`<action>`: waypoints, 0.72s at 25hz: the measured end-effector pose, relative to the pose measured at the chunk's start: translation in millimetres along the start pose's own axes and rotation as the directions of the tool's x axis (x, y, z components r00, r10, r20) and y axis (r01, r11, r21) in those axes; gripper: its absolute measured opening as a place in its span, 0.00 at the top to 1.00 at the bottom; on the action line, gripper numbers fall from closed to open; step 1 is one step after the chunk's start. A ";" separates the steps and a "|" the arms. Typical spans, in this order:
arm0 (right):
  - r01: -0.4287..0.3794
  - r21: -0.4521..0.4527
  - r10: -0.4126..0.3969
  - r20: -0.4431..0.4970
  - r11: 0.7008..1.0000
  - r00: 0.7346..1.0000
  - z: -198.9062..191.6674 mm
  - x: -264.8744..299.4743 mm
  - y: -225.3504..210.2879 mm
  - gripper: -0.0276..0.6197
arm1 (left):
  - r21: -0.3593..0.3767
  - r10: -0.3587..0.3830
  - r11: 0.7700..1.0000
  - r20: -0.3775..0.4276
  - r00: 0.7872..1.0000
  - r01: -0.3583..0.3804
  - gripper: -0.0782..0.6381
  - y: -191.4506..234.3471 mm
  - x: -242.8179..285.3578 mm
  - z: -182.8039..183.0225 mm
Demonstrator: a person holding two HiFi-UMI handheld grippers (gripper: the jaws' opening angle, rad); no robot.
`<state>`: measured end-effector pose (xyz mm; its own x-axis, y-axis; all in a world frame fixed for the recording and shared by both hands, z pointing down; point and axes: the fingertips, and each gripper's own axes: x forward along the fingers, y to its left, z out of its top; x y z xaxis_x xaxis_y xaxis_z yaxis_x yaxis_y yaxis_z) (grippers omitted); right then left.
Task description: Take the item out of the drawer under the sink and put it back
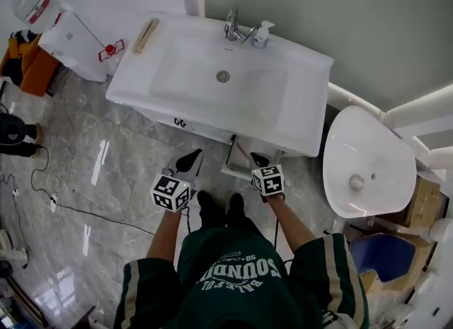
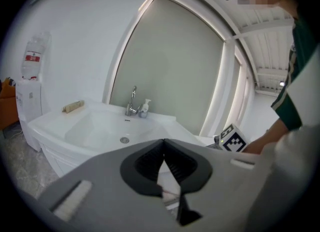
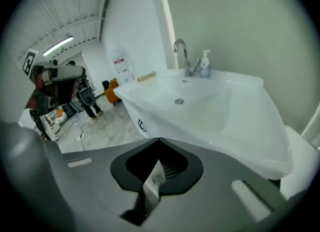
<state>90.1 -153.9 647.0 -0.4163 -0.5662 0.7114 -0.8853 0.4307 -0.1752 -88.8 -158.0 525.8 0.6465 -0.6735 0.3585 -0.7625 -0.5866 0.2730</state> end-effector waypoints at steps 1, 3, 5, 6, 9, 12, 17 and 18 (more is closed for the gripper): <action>0.001 -0.001 -0.001 0.046 1.000 0.999 19.8 -9.6 0.8 0.95 | 0.012 -0.001 1.000 0.015 1.000 0.001 0.82 -1.0 -0.1 11.1; -0.001 -0.007 0.002 0.134 1.000 0.991 59.3 -29.1 3.4 0.95 | 0.037 -0.006 0.999 0.047 0.999 0.004 0.82 -3.0 -1.1 33.0; -0.003 -0.024 0.008 0.224 1.000 0.975 99.0 -49.2 7.0 0.95 | 0.068 -0.010 0.998 0.076 0.997 0.005 0.82 -4.2 -2.3 54.7; -0.002 -0.034 0.011 0.270 0.999 0.963 118.6 -59.7 8.7 0.95 | 0.085 -0.013 0.996 0.090 0.996 0.005 0.82 -4.4 -2.7 66.2; 0.010 -0.067 0.018 0.400 0.998 0.916 171.0 -94.6 13.0 0.95 | 0.130 -0.016 0.992 0.135 0.991 -0.001 0.82 -5.0 -4.6 100.9; 0.021 -0.093 0.029 0.500 0.995 0.865 210.2 -129.9 18.9 0.95 | 0.156 -0.016 0.988 0.177 0.984 -0.013 0.82 -5.9 -9.9 127.7; 0.060 -0.121 0.030 0.627 0.991 0.779 249.9 -175.7 26.1 0.95 | 0.180 -0.020 0.983 0.215 0.976 -0.019 0.82 -8.0 -15.6 150.1; 0.072 -0.122 0.024 0.648 0.990 0.761 254.4 -182.5 26.4 0.95 | 0.183 -0.021 0.983 0.222 0.975 -0.021 0.82 -8.4 -17.0 153.7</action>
<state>90.0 -218.0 339.4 -0.4727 -0.8759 0.0964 -0.8811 0.4712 -0.0392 -89.4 -210.8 380.2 0.6520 -0.7441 0.1459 -0.7579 -0.6451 0.0971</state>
